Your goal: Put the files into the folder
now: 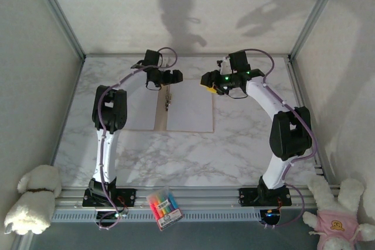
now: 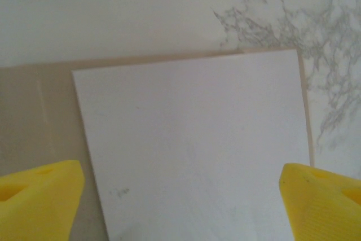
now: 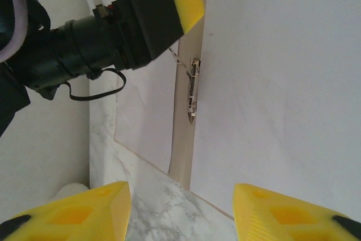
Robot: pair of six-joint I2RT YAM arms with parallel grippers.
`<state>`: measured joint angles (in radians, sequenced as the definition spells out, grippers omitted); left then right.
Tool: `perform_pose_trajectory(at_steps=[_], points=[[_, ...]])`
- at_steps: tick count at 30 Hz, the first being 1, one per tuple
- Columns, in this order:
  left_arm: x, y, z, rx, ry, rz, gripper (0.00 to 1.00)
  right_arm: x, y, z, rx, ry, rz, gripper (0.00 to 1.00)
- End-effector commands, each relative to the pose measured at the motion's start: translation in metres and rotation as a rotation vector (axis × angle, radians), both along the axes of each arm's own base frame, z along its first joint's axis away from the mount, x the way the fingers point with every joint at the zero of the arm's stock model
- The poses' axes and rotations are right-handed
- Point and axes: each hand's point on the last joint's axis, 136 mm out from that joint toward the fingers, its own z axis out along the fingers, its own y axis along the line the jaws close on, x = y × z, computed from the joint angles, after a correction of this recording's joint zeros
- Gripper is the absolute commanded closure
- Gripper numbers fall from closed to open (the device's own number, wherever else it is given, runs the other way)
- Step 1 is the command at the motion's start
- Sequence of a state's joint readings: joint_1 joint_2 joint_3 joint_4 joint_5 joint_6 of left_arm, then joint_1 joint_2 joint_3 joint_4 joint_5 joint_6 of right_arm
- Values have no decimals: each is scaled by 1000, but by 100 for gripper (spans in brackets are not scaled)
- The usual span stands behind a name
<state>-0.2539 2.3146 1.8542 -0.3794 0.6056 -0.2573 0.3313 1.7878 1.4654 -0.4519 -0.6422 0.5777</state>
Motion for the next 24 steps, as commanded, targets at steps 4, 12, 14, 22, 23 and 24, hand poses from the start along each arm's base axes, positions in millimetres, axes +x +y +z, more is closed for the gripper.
perform_pose_trajectory(at_steps=[4,12,14,22,23,24], points=[[-43,-17,37,-51,-28,-119,11,-3,2,9,36,-29,9,49],[-82,-7,54,1,-62,-80,10,-15,-4,9,10,-74,17,49],[-92,-3,55,-12,-67,-55,10,-22,-7,8,8,-78,13,49],[-103,75,63,136,-113,343,10,-40,-5,4,-11,-79,18,49],[-104,89,64,148,-120,400,10,-42,-3,5,-13,-81,19,49],[-105,100,63,157,-121,442,9,-43,-1,6,-14,-82,20,49]])
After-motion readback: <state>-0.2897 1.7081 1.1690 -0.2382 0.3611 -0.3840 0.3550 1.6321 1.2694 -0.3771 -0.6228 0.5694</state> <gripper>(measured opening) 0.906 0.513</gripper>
